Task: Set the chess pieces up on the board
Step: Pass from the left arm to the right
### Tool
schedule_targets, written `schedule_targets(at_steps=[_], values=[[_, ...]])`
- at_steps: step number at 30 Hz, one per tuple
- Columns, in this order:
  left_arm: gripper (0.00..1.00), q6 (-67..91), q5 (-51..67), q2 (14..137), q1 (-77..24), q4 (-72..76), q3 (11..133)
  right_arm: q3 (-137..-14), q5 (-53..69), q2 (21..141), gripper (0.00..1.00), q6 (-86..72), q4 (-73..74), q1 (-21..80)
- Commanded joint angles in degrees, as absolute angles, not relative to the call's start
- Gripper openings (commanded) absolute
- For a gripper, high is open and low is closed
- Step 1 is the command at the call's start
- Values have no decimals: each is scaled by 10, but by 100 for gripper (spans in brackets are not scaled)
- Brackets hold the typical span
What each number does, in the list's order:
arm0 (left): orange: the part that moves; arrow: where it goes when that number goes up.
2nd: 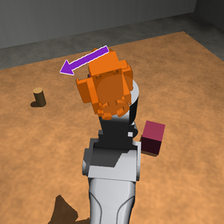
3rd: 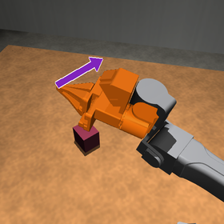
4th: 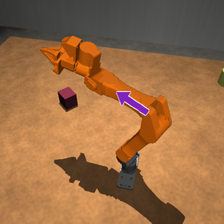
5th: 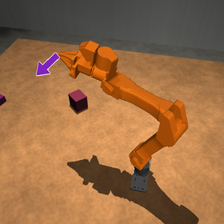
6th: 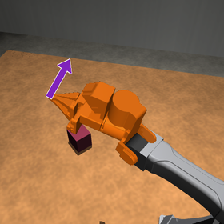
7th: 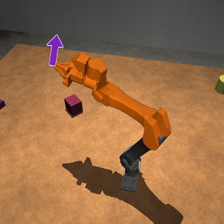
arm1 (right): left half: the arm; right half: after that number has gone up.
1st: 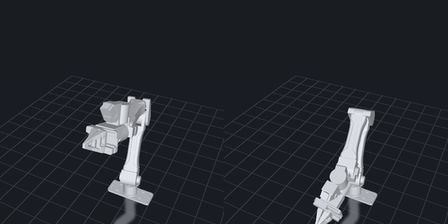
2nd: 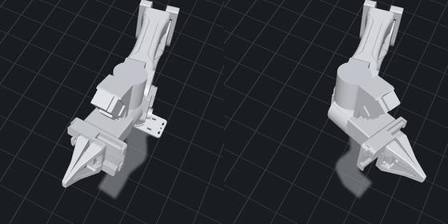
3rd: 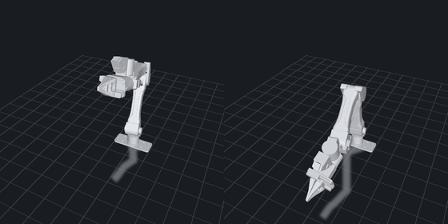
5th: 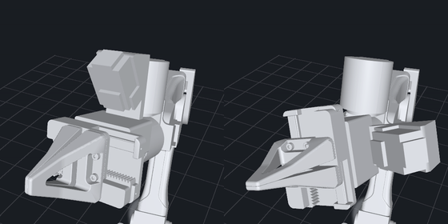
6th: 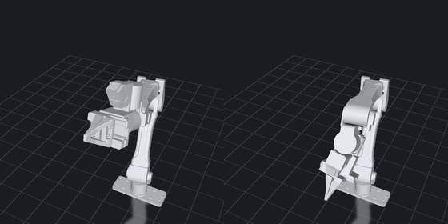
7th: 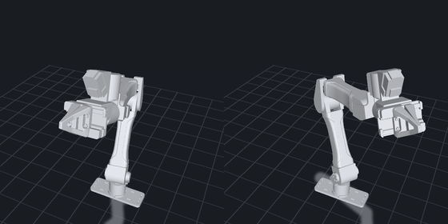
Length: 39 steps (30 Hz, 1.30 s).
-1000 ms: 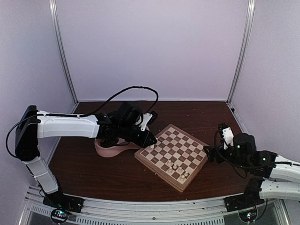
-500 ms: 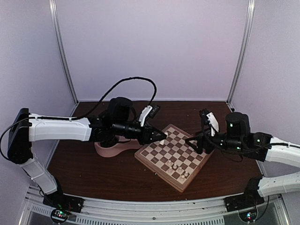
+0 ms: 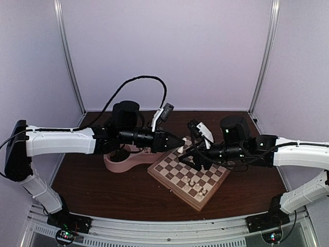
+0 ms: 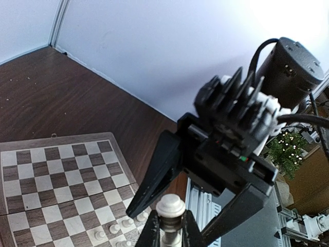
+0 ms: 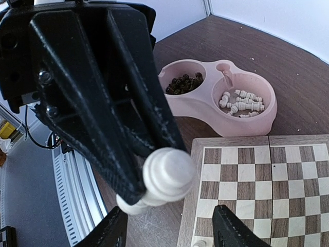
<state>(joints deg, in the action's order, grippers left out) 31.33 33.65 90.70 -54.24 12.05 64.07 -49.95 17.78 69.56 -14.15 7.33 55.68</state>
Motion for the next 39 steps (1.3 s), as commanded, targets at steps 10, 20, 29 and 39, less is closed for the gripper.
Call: schedule_targets(at_steps=[10,20,29,39], values=[[5,361,348,874,-545,210,615,-517,189,695,52,-164,-6,568],[5,374,361,882,-545,225,615,-516,177,690,21,-173,-11,569],[39,354,375,878,-544,118,648,-534,164,682,0,-126,64,568],[48,358,391,885,-540,48,679,-555,188,691,0,-93,108,569]])
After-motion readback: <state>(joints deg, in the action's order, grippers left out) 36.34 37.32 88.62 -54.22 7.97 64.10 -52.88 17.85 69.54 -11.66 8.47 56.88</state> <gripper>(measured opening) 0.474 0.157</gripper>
